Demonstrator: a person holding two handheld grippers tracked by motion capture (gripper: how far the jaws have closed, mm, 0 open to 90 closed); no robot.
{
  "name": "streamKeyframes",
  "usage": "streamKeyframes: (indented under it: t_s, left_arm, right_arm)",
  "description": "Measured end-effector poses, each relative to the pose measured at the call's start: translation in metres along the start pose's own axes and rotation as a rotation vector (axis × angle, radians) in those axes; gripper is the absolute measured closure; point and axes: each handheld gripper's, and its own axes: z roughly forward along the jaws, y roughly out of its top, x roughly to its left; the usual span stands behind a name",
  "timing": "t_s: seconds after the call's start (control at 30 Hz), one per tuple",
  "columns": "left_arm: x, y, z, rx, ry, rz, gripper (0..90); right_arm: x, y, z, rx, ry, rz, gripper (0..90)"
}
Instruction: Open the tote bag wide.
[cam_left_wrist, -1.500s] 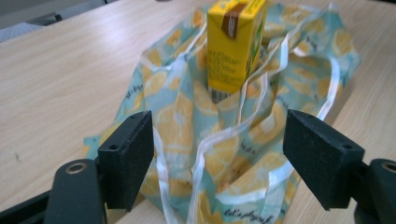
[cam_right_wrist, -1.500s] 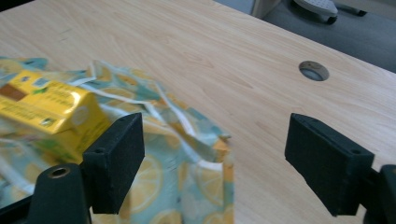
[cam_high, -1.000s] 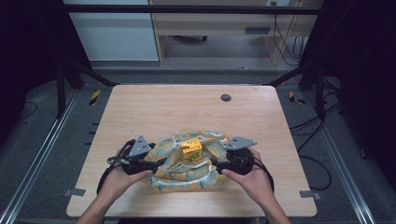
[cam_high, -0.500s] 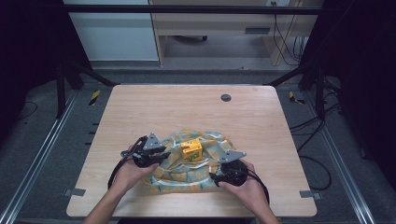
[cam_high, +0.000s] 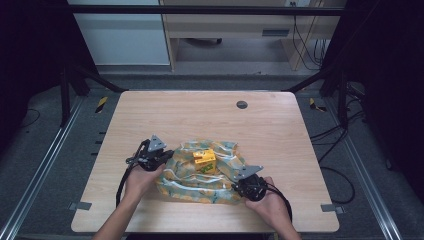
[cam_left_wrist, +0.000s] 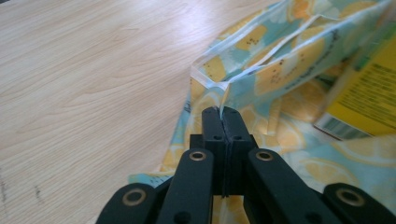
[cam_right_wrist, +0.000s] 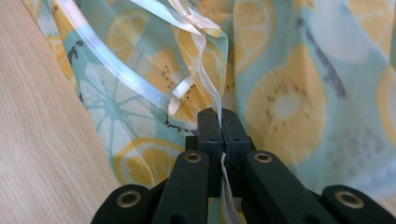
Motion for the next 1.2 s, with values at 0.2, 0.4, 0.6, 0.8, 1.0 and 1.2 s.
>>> streamKeyframes:
  t_s: [0.2, 0.4, 0.6, 0.8, 1.0, 1.2]
  left_arm:
    - [0.006, -0.002, 0.009, 0.014, 0.017, -0.02, 90.0]
    - [0.01, -0.004, 0.013, 0.022, 0.021, -0.037, 90.0]
    - [0.012, -0.006, 0.017, 0.033, 0.023, -0.038, 90.0]
    - [0.014, -0.008, 0.021, 0.046, 0.016, -0.048, 90.0]
    - [0.016, -0.01, 0.022, 0.053, 0.026, -0.069, 90.0]
    - [0.019, -0.014, 0.024, 0.066, 0.024, -0.093, 90.0]
  right_arm:
    - [-0.005, -0.008, -0.006, 0.001, -0.031, 0.006, 89.6]
    - [-0.01, -0.013, -0.009, 0.01, -0.041, 0.016, 89.7]
    - [-0.011, -0.015, -0.008, 0.024, -0.037, 0.026, 89.7]
    - [-0.014, -0.017, -0.007, 0.026, -0.045, 0.034, 89.9]
    - [-0.016, -0.017, -0.007, 0.028, -0.051, 0.034, 89.8]
    - [-0.018, -0.017, -0.006, 0.026, -0.059, 0.034, 89.8]
